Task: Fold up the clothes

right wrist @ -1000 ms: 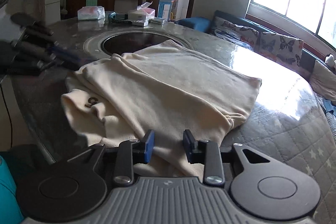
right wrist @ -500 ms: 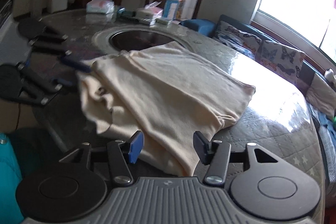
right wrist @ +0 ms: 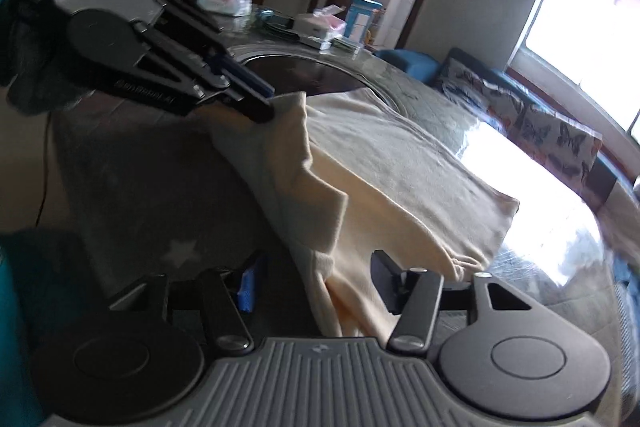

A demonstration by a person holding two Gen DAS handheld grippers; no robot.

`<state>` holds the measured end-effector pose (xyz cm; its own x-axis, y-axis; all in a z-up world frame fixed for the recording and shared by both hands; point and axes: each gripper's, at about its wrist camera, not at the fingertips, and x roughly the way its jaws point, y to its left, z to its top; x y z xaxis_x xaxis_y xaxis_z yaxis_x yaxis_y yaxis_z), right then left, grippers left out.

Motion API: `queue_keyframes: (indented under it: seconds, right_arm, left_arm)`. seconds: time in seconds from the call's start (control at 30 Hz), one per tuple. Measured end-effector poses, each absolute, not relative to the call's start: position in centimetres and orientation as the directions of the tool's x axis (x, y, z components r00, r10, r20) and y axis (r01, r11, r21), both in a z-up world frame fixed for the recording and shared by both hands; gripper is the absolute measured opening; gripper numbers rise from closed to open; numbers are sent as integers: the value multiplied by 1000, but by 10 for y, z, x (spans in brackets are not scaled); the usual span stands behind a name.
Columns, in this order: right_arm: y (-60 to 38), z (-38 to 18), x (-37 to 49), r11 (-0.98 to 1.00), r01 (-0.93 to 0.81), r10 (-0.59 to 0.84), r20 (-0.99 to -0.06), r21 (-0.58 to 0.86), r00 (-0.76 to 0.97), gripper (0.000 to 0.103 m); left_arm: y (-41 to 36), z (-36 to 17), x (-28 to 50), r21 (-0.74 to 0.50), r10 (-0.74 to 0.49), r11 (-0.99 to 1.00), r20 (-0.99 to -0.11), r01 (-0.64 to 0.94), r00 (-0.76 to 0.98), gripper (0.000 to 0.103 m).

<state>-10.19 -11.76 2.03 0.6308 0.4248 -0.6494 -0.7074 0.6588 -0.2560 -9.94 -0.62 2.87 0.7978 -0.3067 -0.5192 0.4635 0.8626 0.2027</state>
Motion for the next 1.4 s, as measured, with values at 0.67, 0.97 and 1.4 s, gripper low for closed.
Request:
queue_keyframes:
  seconds: [0.67,0.97,1.4]
  right_arm:
    - [-122,28,-70,744,-665,470,-655,-67,592,11]
    - [-121,34,-85,752,-651,463,-622,-101,632,8]
    - [-127,63,-134,724,-683,506,-600,-96,620,8]
  left_arm:
    - [12,-1,-159,428,-200,786,-507,446,839,23]
    - [11,2,-170,401,-190,818,-489,413,851,4]
    - [15,36,-196,341,-186,873,-427,348,885,4]
